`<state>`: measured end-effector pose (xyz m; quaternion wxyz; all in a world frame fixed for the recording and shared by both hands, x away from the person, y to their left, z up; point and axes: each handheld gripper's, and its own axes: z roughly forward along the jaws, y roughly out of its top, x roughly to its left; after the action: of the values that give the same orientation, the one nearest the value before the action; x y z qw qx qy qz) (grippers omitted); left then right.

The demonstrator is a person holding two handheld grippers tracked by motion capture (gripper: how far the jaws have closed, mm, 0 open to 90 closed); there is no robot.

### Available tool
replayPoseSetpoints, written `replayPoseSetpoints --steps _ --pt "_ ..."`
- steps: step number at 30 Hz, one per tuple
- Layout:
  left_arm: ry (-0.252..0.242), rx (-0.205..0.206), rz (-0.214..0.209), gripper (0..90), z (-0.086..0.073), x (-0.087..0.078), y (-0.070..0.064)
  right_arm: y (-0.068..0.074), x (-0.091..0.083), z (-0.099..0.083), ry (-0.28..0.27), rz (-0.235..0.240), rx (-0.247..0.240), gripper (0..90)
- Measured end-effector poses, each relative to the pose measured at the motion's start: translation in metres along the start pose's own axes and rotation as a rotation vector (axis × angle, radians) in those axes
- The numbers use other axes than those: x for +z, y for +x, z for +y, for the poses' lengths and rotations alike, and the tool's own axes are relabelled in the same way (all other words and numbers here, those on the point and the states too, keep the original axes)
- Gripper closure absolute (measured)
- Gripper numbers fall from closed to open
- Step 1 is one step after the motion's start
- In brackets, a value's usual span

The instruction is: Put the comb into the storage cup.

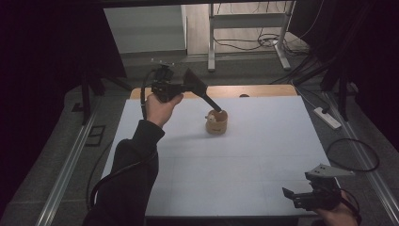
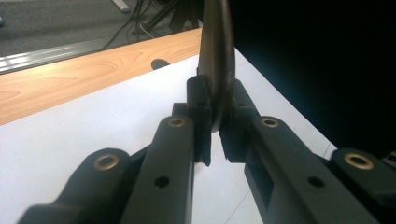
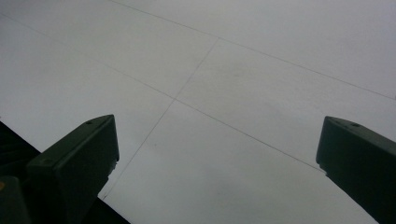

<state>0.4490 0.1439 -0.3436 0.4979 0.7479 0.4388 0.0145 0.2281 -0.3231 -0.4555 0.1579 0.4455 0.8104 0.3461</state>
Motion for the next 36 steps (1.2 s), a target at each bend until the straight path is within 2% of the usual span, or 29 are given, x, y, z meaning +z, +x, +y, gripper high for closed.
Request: replayPoseSetpoints --steps 16,36 --pt "0.044 0.012 0.026 82.8 0.0 0.018 0.002 0.0 0.0 0.0 0.0 0.004 -0.006 0.0" --pt "0.075 -0.001 0.042 82.8 -0.008 0.038 0.009 0.0 0.001 0.0 0.005 0.012 -0.006 0.0"
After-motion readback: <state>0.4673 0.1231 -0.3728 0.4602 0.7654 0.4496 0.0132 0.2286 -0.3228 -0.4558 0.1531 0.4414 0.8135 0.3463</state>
